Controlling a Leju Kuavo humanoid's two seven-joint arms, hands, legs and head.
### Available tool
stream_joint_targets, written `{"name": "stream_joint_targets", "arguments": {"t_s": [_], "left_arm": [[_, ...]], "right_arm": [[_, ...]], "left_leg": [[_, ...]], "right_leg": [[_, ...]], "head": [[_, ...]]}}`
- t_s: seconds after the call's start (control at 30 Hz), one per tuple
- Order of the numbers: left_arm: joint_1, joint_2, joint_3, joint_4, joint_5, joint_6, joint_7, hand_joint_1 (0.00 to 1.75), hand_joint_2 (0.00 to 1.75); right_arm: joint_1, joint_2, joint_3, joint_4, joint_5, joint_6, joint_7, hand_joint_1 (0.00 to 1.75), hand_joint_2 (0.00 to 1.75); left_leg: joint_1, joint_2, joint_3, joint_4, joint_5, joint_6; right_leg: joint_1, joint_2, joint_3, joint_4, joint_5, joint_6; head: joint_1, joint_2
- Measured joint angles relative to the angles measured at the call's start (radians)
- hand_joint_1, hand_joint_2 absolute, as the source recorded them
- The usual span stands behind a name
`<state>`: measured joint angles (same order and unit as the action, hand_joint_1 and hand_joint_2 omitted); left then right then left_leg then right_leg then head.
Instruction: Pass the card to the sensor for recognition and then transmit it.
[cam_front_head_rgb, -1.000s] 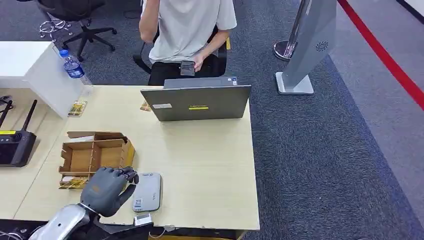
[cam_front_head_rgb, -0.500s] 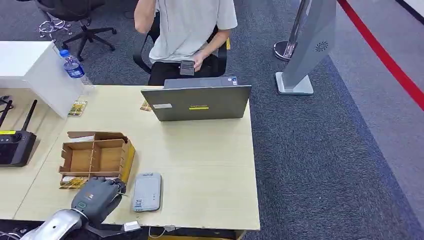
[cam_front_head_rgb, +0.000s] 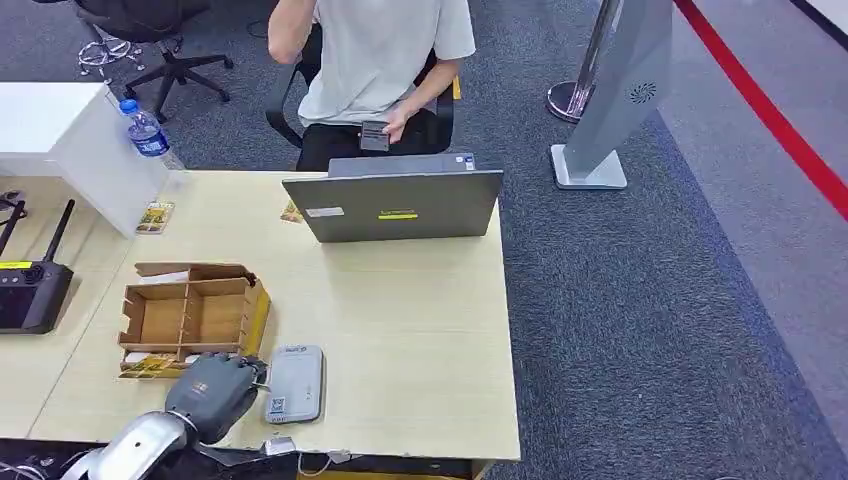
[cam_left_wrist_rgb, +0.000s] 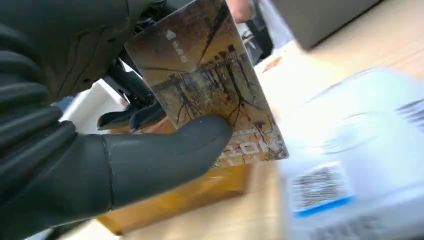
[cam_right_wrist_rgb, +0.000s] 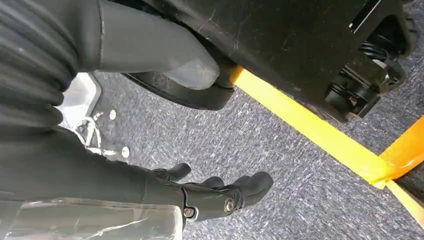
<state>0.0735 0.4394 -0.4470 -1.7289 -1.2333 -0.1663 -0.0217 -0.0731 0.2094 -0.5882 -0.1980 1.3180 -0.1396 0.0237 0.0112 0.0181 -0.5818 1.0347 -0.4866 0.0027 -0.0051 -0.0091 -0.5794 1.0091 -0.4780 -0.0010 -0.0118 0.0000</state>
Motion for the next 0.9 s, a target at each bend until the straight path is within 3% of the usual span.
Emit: {"name": "stream_joint_targets", "arguments": {"t_s": [0.33, 0.63, 0.73, 0.9], "left_arm": [[-0.044, -0.069, -0.057, 0.068, -0.003, 0.048, -0.016, 1.75, 1.75], [-0.077, -0.095, -0.076, 0.108, -0.009, 0.012, -0.005, 1.75, 1.75], [-0.086, -0.103, -0.077, 0.118, 0.003, 0.036, -0.011, 1.75, 1.75], [-0.112, -0.148, -0.077, 0.111, 0.006, 0.137, 0.003, 1.75, 1.75]], "right_arm": [[0.000, 0.000, 0.008, 0.000, 0.018, 0.000, -0.006, 0.00, 1.75], [-0.001, 0.000, 0.026, 0.000, 0.035, 0.005, -0.004, 0.00, 1.75], [-0.001, 0.000, 0.029, 0.000, 0.035, 0.006, -0.004, 0.00, 1.75], [0.000, 0.000, 0.032, 0.000, 0.034, 0.005, -0.007, 0.00, 1.75]], "left_leg": [[0.000, 0.000, 0.000, 0.000, 0.000, 0.000], [0.000, 0.000, 0.000, 0.000, 0.000, 0.000], [0.000, 0.000, 0.000, 0.000, 0.000, 0.000], [0.000, 0.000, 0.000, 0.001, 0.000, 0.000]], "right_leg": [[0.000, 0.000, -0.001, 0.000, 0.000, 0.000], [0.000, 0.000, 0.000, 0.000, 0.000, 0.000], [0.000, 0.000, 0.000, 0.000, 0.000, 0.000], [0.000, 0.000, -0.001, 0.000, 0.000, 0.000]], "head": [[0.000, 0.000], [0.000, 0.000], [0.000, 0.000], [0.000, 0.000]]}}
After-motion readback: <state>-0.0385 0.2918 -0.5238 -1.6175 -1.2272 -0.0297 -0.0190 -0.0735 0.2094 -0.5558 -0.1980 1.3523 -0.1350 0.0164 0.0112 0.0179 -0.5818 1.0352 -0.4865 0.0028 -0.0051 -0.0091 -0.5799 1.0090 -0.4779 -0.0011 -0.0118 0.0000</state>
